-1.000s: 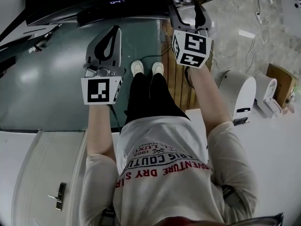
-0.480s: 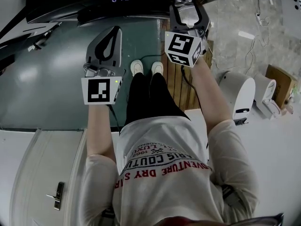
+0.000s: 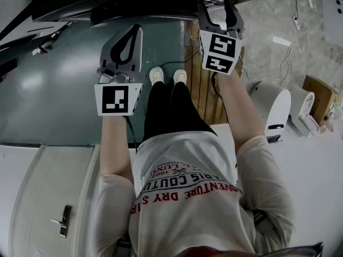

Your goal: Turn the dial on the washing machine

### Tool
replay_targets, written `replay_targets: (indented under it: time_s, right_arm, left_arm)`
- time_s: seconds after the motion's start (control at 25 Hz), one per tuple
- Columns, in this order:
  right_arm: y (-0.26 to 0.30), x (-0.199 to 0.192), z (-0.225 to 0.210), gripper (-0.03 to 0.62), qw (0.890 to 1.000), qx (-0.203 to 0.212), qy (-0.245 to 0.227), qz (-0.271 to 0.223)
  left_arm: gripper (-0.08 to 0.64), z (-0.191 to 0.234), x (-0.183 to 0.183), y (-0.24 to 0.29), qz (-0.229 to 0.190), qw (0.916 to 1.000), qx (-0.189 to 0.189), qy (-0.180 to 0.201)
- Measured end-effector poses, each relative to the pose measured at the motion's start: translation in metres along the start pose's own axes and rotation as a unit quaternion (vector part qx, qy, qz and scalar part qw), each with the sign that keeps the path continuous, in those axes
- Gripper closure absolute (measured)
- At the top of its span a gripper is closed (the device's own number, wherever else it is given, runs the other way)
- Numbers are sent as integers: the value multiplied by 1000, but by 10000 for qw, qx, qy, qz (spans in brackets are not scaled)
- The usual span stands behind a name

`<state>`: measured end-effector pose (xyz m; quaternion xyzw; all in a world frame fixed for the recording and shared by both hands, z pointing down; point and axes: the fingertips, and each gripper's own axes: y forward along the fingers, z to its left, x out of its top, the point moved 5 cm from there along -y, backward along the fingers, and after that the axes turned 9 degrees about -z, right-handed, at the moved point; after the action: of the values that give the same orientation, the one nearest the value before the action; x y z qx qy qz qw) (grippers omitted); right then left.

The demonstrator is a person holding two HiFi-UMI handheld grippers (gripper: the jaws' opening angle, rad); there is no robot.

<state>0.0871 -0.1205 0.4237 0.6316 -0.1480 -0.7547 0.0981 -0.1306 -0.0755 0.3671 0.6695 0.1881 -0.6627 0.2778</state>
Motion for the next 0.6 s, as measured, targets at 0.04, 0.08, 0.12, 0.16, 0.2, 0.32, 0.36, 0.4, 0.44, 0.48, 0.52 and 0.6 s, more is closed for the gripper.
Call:
replay_targets:
  time_s: [0.04,0.08,0.12,0.16,0.2,0.32,0.36,0.4,0.44,0.48,0.52,0.6]
  right_arm:
    - [0,-1,-2,307,10000,-10,77,0]
    - [0,-2,-3,307,9999,-19,170,1]
    - [0,-3,-4,307,9996,-26,280,3]
    - [0,-3,-4,307,9993,-31,377,2]
    - [0,-3,-5,307,9990,-34,439,-7]
    - [0,-4,-5,307,9988,18,478,-60]
    - [0,-4,-5,305,9988,60,484,-51]
    - [0,-4,-5,305,9988,105,487,-25]
    - [0,-2,-6,305,9989,140,456,-6]
    - [-1,0,-6,305,9992,160,353,-13]
    - [-2,4,-5,305,9997,167,175,-43]
    - [-4,8,0,304,9994,187,-268,-116]
  left_arm:
    - [543,0,0,0,2,10000,1,-9]
    - [543,0,0,-1,6,10000,1,-18]
    - [543,0,-1,-2,10,10000,-3,-22]
    - [543,-1,-2,-2,22,10000,-10,-23]
    - [543,-1,-3,-3,40,10000,-16,-21]
    - [543,-2,-6,-4,80,10000,-23,-45]
    - [543,-2,-7,-4,89,9999,-26,-64]
    - [543,-2,-7,-4,86,9999,-29,-92]
    - [543,-2,-7,-4,74,9999,-32,-123]
    - [543,-2,-6,-4,62,9999,-34,-149]
    - [543,-2,-6,-3,58,9998,-36,-162]
    - [543,-1,-7,-2,64,9998,-35,-169]
